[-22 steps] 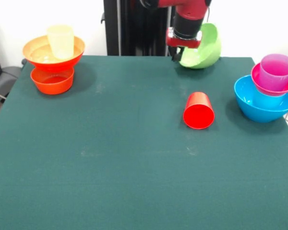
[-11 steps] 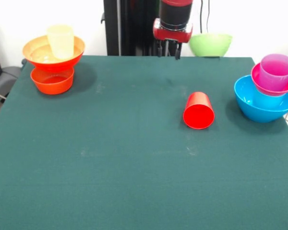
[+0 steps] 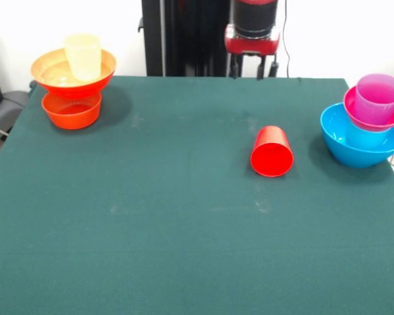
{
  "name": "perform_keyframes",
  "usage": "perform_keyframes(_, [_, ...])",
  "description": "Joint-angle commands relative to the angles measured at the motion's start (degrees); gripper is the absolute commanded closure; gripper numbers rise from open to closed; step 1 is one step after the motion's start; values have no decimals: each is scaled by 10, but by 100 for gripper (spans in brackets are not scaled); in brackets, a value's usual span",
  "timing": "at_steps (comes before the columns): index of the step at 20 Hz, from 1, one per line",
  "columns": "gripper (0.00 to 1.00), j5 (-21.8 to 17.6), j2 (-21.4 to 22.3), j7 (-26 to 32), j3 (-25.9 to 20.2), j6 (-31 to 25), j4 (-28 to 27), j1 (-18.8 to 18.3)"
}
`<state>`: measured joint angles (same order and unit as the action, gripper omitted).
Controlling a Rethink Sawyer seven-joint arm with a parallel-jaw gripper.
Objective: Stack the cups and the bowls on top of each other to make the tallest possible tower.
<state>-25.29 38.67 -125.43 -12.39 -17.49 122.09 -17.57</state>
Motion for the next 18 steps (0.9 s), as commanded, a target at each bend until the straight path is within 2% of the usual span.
perform_keyframes(1, [0, 69, 83, -29, -123, -31, 83, 7])
perform_keyframes(4, [0, 72, 93, -32, -128, -17, 97, 15])
perform_keyframes(8, [0, 66, 58, -18, -110, -36, 75, 21])
perform_keyframes(11, [0, 54, 36, -14, -99, -18, 35, 19])
perform_keyframes(13, [0, 50, 22, 5, -82, -62, -16, 15])
perform_keyframes(14, [0, 53, 22, 3, -72, -72, -36, 14])
perform_keyframes(15, [0, 46, 36, -12, -36, -85, -63, 26])
perform_keyframes(17, [0, 36, 62, -35, 10, -94, -86, 34])
perform_keyframes(18, [0, 32, 63, -49, 30, -82, -97, 40])
